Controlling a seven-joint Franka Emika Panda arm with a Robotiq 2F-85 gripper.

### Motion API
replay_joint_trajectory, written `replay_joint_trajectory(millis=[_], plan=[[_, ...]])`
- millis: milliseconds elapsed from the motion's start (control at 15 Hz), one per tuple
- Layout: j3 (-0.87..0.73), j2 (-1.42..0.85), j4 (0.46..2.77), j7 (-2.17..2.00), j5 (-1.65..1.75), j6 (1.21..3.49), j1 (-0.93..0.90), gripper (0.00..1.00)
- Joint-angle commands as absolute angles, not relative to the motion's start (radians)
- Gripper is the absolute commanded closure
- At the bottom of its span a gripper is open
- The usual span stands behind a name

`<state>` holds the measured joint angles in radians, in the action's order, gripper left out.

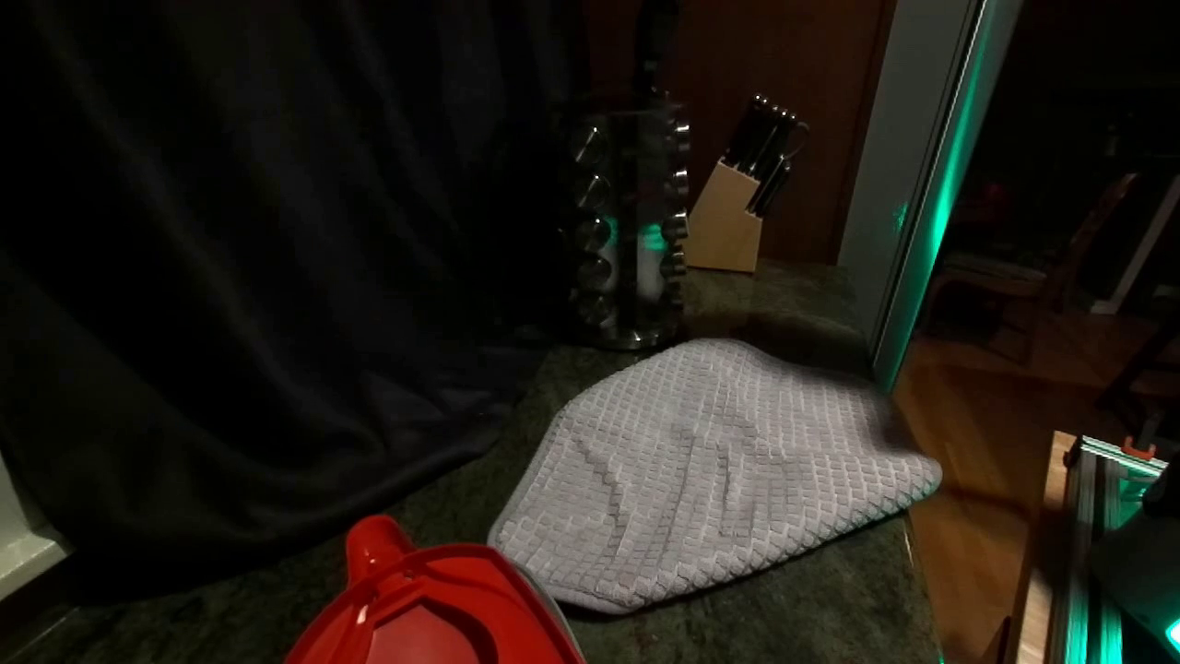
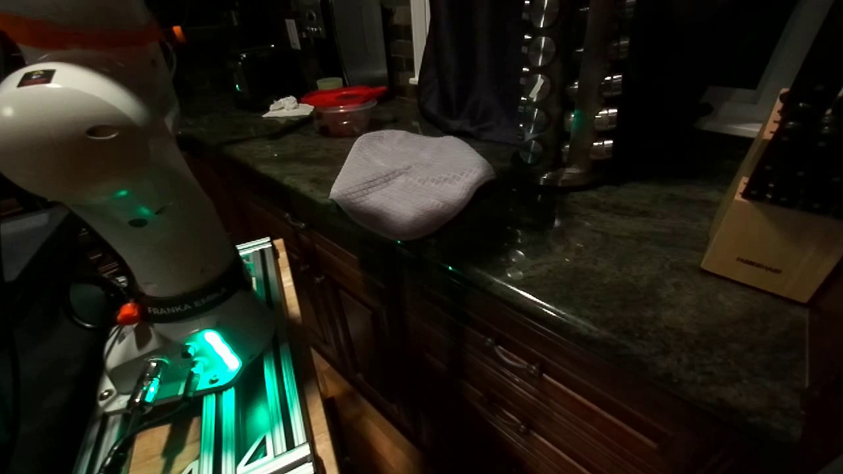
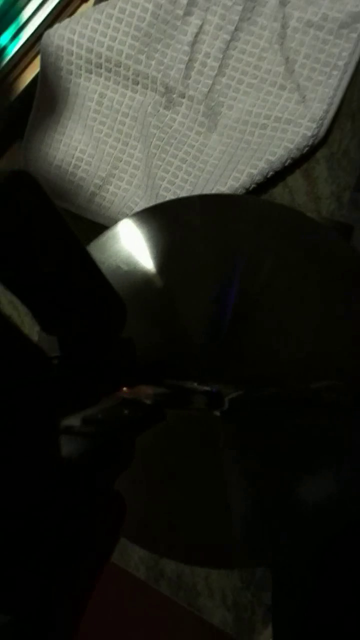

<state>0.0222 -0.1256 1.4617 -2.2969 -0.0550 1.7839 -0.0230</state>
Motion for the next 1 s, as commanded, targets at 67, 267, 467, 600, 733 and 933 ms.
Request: replay_joint_trajectory(millis=[67,267,467,600,733,933], plan=[[0.024,-0.122,1.448,-2.069,-0.018,1.768,-0.035,0.96],[0.022,-0.137,1.428,-1.913,0.004,1.758,-0.034,0.96],[0.021,-0.156,1.402,-1.763,0.026,1.75,-0.036,0.96],[0.022,-0.171,1.381,-1.67,0.047,1.748,-0.041,0.96],[0.023,-0.183,1.365,-1.579,0.069,1.747,-0.048,0.96],[0.025,-0.198,1.346,-1.452,0.108,1.749,-0.065,0.96]])
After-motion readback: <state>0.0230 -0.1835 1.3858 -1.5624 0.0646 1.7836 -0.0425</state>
